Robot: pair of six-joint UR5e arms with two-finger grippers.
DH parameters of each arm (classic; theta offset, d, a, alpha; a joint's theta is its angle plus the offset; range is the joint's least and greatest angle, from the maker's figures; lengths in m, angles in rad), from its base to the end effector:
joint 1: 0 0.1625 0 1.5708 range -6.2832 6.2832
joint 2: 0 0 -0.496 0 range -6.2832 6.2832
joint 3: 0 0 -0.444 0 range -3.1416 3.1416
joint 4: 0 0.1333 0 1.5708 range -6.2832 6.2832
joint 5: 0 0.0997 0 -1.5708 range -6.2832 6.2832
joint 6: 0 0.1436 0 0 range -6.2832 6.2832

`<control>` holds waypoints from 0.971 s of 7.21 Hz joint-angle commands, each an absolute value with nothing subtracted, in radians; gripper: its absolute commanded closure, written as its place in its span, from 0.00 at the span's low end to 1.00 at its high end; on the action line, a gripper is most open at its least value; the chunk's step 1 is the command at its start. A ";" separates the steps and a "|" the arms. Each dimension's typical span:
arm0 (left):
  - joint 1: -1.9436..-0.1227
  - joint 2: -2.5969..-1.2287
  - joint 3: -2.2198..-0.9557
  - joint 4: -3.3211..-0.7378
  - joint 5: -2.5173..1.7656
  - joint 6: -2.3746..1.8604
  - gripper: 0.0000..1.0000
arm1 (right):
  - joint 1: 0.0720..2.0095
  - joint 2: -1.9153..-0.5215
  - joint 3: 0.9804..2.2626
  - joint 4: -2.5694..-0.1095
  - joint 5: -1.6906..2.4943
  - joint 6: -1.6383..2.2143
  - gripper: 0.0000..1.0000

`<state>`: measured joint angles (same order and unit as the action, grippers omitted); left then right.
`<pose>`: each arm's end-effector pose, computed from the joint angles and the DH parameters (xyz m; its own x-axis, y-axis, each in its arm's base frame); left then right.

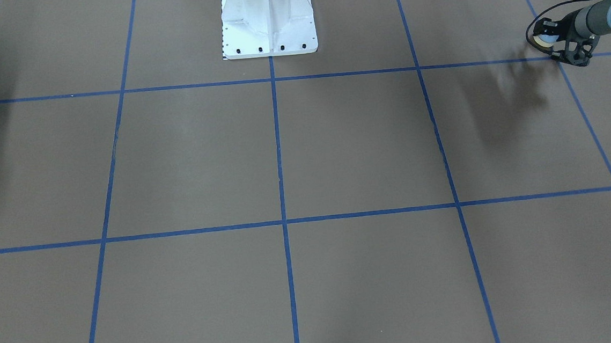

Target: Place and press bell with both arms

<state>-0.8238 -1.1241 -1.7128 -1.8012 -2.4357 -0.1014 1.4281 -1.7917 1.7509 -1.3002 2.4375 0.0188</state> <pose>0.1874 -0.2378 0.8433 0.5803 0.3232 -0.7475 -0.6220 0.7684 -0.1507 -0.0408 -0.4520 0.7324 0.6186 -0.2457 0.7463 0.1269 0.9686 0.2138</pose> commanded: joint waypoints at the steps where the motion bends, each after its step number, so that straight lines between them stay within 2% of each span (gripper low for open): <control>1: -0.828 -1.135 -1.826 -1.707 -2.464 -0.106 0.92 | 1.428 -1.792 1.750 -1.301 2.439 0.021 0.00; 3: -0.834 -1.227 -1.989 -1.445 -2.454 -0.107 0.92 | 1.428 -1.792 1.749 -1.301 2.439 0.021 0.00; 7: -0.836 -1.682 -1.952 -1.127 -2.454 -0.236 0.92 | 1.428 -1.792 1.749 -1.301 2.439 0.023 0.00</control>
